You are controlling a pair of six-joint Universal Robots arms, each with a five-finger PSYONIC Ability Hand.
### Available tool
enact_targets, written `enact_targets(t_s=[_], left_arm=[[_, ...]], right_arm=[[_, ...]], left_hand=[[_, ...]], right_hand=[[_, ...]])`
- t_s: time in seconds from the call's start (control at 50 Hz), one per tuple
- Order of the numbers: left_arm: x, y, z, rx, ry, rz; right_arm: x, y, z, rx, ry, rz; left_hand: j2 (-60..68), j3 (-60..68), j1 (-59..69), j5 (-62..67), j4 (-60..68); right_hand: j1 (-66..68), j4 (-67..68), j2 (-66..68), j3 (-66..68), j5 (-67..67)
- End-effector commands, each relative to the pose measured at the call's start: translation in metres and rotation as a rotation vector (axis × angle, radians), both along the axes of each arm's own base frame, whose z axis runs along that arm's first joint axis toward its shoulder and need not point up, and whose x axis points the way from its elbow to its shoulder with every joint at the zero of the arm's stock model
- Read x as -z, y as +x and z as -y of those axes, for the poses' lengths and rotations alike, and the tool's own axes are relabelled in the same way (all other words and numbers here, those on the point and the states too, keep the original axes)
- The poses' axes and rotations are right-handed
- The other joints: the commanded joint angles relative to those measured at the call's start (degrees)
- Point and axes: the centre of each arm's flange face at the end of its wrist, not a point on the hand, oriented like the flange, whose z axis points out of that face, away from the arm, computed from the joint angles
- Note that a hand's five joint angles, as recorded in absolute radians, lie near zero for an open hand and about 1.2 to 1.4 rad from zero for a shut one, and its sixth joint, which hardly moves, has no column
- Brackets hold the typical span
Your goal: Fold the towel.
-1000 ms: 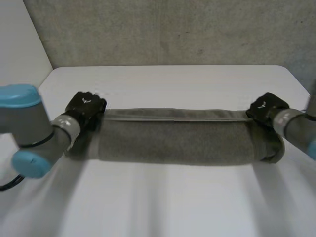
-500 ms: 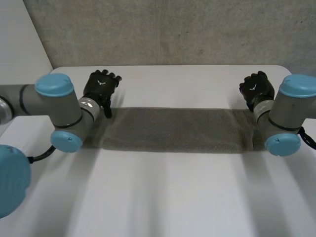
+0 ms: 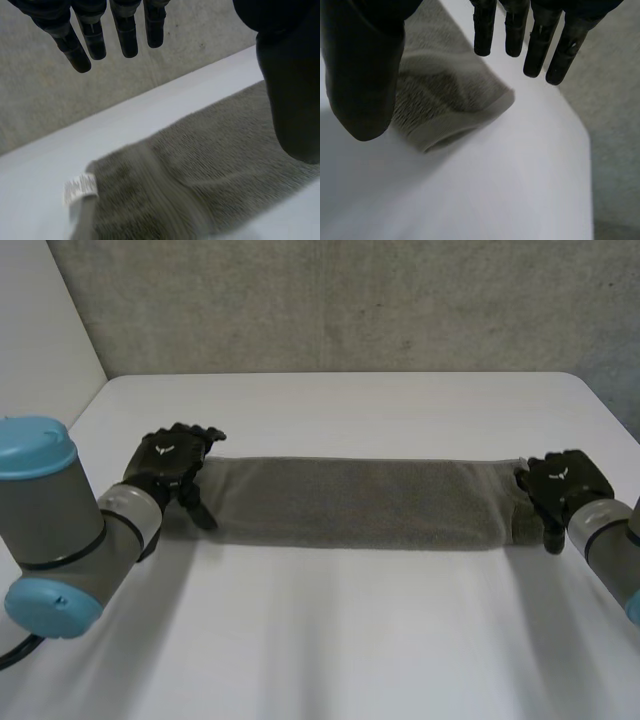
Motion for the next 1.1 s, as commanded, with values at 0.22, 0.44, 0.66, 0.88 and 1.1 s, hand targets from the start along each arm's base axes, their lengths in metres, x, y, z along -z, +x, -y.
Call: enact_targets(t_s=[0.22,0.44,0.66,0.88,1.1], left_arm=[[0.018,0.006,-0.002,-0.017,-0.023,-0.035],[0.019,0.004,-0.004,-0.011,-0.018,-0.033],[0.018,0.004,-0.004,-0.009,-0.020,-0.033],[0.018,0.001,-0.007,-0.001,-0.022,-0.033],[0.018,-0.001,-0.009,0.005,-0.021,-0.031]], right_arm=[[0.040,-0.015,0.023,0.032,0.077,0.135],[0.034,-0.037,0.042,0.102,-0.010,0.134],[-0.001,-0.122,0.068,0.244,-0.080,-0.005],[-0.069,-0.073,0.085,0.072,-0.199,-0.092],[-0.070,0.151,-0.028,-0.510,-0.251,0.095]], left_hand=[[-4.6,-3.9,-4.8,-12.4,-5.0],[-4.6,-3.9,-4.8,-12.4,-5.0],[-4.6,-3.9,-4.8,-12.4,-5.0],[-4.6,-3.9,-4.8,-12.4,-5.0],[-4.6,-3.9,-4.8,-12.4,-5.0]], right_hand=[[20.6,20.7,21.3,20.8,19.9],[60.9,61.1,61.6,61.1,60.2],[60.9,61.1,61.6,61.1,60.2],[60.9,61.1,61.6,61.1,60.2],[60.9,61.1,61.6,61.1,60.2]])
